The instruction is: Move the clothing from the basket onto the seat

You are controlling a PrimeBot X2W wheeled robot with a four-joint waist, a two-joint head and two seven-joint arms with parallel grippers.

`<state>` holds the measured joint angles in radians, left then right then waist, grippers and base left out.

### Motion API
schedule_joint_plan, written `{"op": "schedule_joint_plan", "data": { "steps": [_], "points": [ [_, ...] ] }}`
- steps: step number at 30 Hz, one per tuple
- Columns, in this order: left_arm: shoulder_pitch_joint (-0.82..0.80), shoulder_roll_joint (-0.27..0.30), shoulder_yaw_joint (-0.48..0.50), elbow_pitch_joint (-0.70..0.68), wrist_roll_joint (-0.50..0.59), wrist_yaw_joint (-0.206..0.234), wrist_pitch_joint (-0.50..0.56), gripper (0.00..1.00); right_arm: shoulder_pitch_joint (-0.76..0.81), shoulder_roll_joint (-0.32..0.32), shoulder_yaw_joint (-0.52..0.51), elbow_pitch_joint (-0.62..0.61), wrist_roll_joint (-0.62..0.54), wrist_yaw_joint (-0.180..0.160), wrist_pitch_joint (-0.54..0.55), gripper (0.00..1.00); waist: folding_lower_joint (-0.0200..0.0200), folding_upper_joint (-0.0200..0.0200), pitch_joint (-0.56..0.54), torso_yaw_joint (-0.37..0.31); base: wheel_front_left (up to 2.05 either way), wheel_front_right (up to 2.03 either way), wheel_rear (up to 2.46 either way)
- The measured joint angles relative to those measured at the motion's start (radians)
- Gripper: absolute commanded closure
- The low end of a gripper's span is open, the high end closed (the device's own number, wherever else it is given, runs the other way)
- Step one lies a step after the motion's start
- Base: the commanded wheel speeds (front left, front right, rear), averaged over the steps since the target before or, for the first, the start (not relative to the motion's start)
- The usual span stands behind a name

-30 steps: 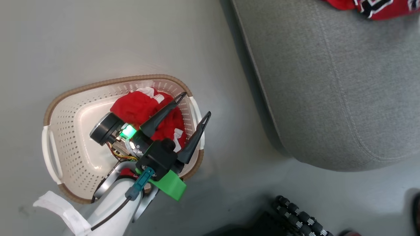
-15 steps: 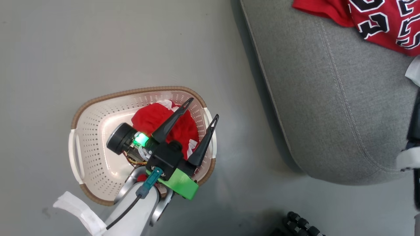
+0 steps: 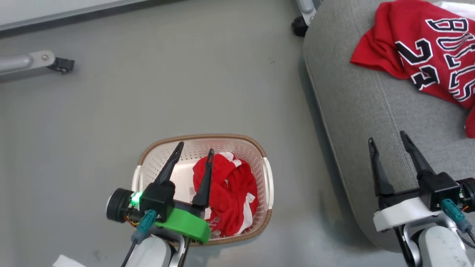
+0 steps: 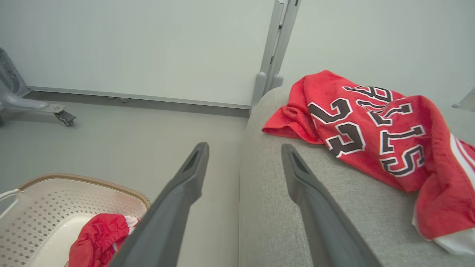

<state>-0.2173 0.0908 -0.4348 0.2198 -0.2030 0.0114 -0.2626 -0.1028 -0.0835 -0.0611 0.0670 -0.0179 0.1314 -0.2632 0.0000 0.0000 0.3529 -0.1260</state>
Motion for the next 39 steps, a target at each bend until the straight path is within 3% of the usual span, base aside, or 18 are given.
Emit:
{"op": "schedule_joint_plan", "data": {
  "steps": [10, 19, 26, 39],
  "points": [
    [0.181, -0.019, 0.170, -0.054, 0.013, 0.040, -0.001, 0.00, 0.056, 0.010, 0.099, -0.063, 0.048, 0.000, 0.000, 0.00, 0.0000, 0.0000, -0.182, 0.099, 0.00, 0.00, 0.00],
    [0.318, -0.030, 0.251, -0.178, 0.091, 0.038, -0.002, 0.00, 0.163, 0.027, 0.075, -0.137, 0.089, 0.000, 0.000, 0.00, 0.0000, 0.0000, -0.334, 0.152, 0.00, 0.00, 0.00],
    [0.417, -0.035, 0.281, -0.248, 0.109, 0.041, -0.002, 0.00, 0.236, 0.033, 0.075, -0.137, 0.087, 0.000, 0.000, 0.00, -0.0001, 0.0000, -0.410, 0.161, 0.00, 0.00, 0.00],
    [0.504, -0.039, 0.301, -0.255, 0.126, 0.024, -0.001, 0.00, 0.301, 0.034, 0.069, -0.124, 0.091, 0.000, 0.000, 0.00, 0.0000, 0.0000, -0.471, 0.155, 0.00, 0.00, 0.00]
  ]
}}
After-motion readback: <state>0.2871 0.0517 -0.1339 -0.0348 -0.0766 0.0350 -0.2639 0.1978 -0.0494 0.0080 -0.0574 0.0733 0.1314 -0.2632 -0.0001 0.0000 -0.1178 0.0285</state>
